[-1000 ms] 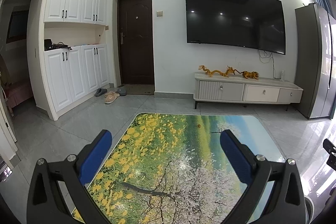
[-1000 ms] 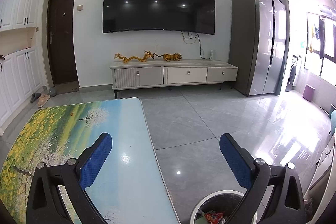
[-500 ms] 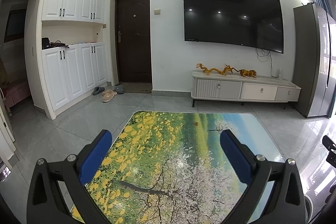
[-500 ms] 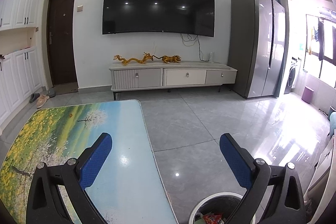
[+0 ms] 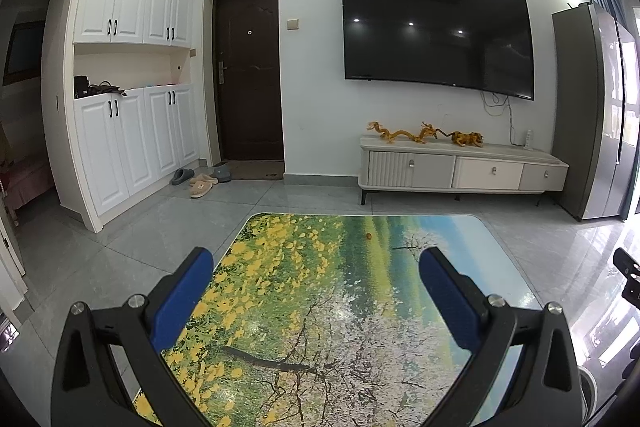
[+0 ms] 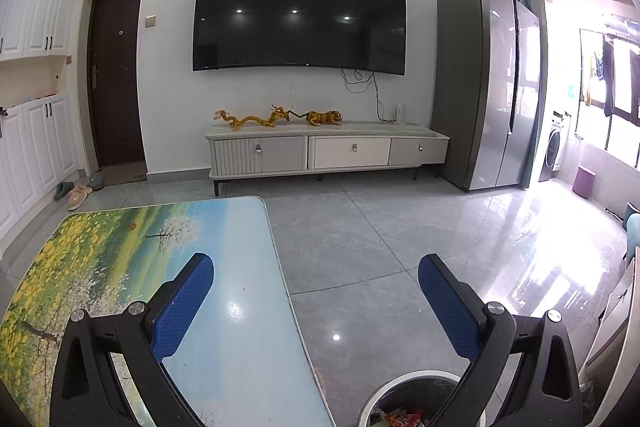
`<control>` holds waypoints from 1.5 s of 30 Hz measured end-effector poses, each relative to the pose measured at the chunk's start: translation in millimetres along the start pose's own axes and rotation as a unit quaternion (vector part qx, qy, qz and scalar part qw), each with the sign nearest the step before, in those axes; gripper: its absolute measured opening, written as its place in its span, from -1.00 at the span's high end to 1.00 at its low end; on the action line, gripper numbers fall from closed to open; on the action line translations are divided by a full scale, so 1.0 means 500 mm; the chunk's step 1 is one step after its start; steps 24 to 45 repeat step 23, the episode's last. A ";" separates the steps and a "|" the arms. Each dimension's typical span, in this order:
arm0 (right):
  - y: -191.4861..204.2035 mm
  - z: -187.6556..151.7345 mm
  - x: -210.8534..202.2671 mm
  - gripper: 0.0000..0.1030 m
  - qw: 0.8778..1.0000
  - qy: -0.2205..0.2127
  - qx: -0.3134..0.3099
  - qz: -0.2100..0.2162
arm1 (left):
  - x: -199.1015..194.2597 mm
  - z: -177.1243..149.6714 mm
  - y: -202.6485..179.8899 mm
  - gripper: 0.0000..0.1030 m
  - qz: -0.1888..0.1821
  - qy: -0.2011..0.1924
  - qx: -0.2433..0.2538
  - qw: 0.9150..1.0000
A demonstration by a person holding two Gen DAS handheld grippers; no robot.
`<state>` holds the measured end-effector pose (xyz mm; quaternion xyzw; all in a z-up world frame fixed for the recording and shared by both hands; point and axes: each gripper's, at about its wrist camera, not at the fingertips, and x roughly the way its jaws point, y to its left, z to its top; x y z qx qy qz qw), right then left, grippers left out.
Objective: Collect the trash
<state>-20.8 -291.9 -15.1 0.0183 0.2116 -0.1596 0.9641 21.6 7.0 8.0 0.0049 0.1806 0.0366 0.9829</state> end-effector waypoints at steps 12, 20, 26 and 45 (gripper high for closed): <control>-0.002 0.005 -0.009 -1.00 1.000 -0.010 0.000 -0.003 | -0.007 0.000 -0.004 -1.00 -0.007 -0.001 -0.002 1.000; -0.005 0.009 -0.018 -1.00 1.000 -0.017 0.002 -0.006 | -0.014 0.004 0.003 -1.00 -0.010 -0.004 -0.008 1.000; -0.005 0.010 -0.020 -1.00 1.000 -0.019 0.003 -0.006 | -0.016 0.004 0.004 -1.00 -0.010 -0.004 -0.008 1.000; -0.005 0.010 -0.020 -1.00 1.000 -0.019 0.003 -0.006 | -0.016 0.004 0.004 -1.00 -0.010 -0.004 -0.008 1.000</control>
